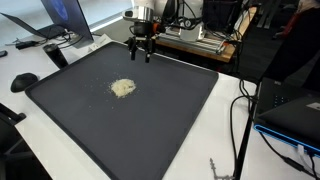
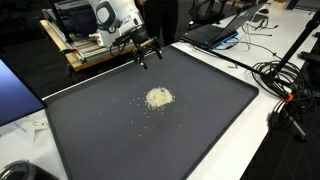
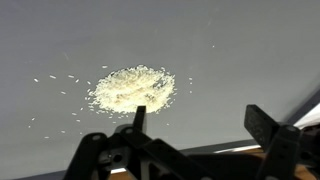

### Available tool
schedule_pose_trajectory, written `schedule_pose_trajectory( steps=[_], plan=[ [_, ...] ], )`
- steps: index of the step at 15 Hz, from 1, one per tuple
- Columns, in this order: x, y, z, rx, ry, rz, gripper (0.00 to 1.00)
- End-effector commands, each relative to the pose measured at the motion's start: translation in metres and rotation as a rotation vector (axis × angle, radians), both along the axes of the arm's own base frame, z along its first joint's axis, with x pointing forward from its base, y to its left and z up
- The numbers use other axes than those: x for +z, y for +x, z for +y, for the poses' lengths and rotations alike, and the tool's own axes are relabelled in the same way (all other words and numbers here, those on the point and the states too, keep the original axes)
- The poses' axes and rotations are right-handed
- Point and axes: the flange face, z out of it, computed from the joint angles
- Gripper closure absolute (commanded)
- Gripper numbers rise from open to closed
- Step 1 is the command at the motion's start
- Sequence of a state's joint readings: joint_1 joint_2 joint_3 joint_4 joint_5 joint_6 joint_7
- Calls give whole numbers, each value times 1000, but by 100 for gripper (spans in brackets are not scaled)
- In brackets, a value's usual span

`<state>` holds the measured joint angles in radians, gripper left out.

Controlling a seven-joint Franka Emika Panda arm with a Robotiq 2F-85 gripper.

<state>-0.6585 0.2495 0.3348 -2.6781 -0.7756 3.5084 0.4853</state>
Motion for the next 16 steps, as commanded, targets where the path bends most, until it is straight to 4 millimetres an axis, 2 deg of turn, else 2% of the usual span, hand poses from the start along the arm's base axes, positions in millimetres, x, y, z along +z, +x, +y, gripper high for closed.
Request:
schedule_pose_trajectory(
  steps=[1, 3, 5, 9, 10, 12, 16],
  plan=[
    [11, 9, -37, -67, 66, -41, 0],
    [12, 15, -54, -122, 91, -26, 0],
    [9, 21, -62, -165, 124, -2, 0],
    [-1, 37, -60, -240, 149, 72, 0],
    [1, 43, -62, -258, 146, 84, 0],
    [13, 55, -69, -288, 135, 105, 0],
    [55, 82, -89, -206, 69, 120, 0]
  ],
)
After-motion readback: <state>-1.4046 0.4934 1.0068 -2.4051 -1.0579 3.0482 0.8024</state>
